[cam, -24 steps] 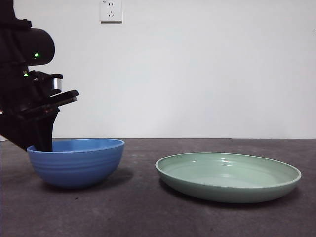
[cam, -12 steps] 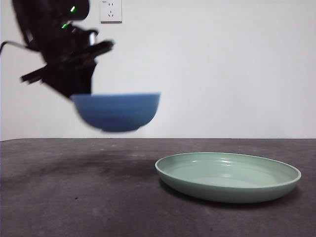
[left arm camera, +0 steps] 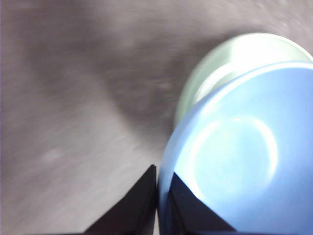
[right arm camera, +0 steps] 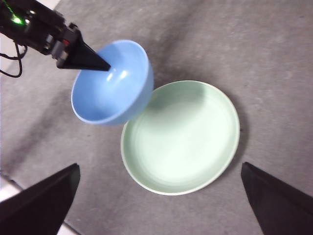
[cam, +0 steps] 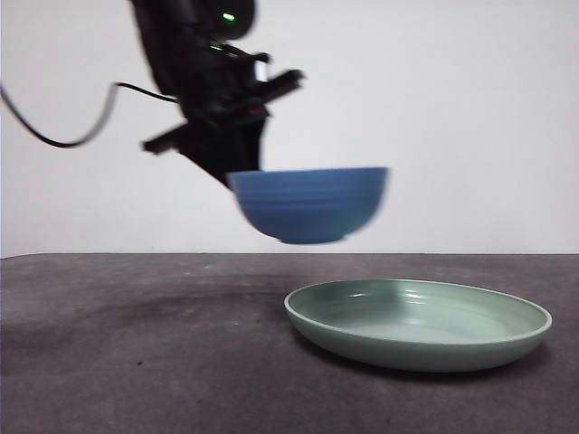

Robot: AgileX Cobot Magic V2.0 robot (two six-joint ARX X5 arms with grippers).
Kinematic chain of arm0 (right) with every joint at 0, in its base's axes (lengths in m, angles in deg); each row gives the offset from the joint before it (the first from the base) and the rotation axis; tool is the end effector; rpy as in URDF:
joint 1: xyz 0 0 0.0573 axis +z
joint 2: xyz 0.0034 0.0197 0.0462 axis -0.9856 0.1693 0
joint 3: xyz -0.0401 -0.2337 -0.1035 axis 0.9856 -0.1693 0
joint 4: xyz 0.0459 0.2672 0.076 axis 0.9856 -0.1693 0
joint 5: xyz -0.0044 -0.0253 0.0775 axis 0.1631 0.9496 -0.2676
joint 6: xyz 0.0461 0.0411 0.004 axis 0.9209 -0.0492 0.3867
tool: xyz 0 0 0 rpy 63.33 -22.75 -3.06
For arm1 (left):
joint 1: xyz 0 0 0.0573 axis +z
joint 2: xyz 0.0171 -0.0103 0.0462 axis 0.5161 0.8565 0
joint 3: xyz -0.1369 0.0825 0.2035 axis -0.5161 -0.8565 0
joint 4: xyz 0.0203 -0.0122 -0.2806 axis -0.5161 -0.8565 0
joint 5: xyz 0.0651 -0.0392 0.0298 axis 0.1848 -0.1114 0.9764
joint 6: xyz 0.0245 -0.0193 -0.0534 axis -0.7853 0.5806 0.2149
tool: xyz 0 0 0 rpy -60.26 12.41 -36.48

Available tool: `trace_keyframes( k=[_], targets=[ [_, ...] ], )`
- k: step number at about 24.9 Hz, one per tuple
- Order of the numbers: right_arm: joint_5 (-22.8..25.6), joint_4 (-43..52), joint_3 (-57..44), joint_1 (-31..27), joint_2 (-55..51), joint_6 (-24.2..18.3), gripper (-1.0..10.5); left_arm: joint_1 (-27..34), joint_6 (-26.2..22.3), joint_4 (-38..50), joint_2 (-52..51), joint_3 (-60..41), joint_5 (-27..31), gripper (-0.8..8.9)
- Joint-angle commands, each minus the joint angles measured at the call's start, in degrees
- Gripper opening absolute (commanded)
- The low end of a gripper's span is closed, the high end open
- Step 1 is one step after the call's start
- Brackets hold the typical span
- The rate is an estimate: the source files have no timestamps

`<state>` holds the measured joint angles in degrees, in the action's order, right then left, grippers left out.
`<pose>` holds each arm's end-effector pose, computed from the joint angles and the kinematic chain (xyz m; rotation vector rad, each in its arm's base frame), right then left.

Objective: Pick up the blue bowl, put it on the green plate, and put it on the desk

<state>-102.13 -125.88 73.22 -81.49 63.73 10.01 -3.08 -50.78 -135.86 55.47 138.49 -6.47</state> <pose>0.1534 0.0212 0.3219 0.2391 0.7049 0.5744 0.3460 -0.2450 0.2411 0.1044 1.1918 -0.6245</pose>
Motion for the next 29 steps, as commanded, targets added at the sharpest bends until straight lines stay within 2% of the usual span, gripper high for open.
trace_keyframes(
  k=[1, 9, 19, 26, 29],
  targets=[
    [0.9, 0.2, 1.1, -0.1, -1.0, -0.9, 5.7, -2.6, -0.3, 0.3, 4.3, 4.3, 0.2, 0.15],
    [3.1, 0.2, 1.1, -0.1, -3.3, -0.9, 5.7, -7.7, -2.1, -1.6, 14.6, 13.6, 0.2, 0.14],
    [3.1, 0.3, 1.1, -0.1, -3.3, -0.9, 5.7, -8.9, -1.8, -1.4, 18.3, 14.4, 0.2, 0.39],
    [3.1, 0.3, 1.1, -0.1, -3.3, -0.9, 5.7, -8.9, -1.2, -0.9, 18.3, 14.9, 0.2, 2.71],
    [3.1, 0.2, 1.1, -0.1, -3.3, -0.9, 5.7, -8.0, -1.6, -9.0, 18.3, 20.0, 0.2, 4.08]
  ],
)
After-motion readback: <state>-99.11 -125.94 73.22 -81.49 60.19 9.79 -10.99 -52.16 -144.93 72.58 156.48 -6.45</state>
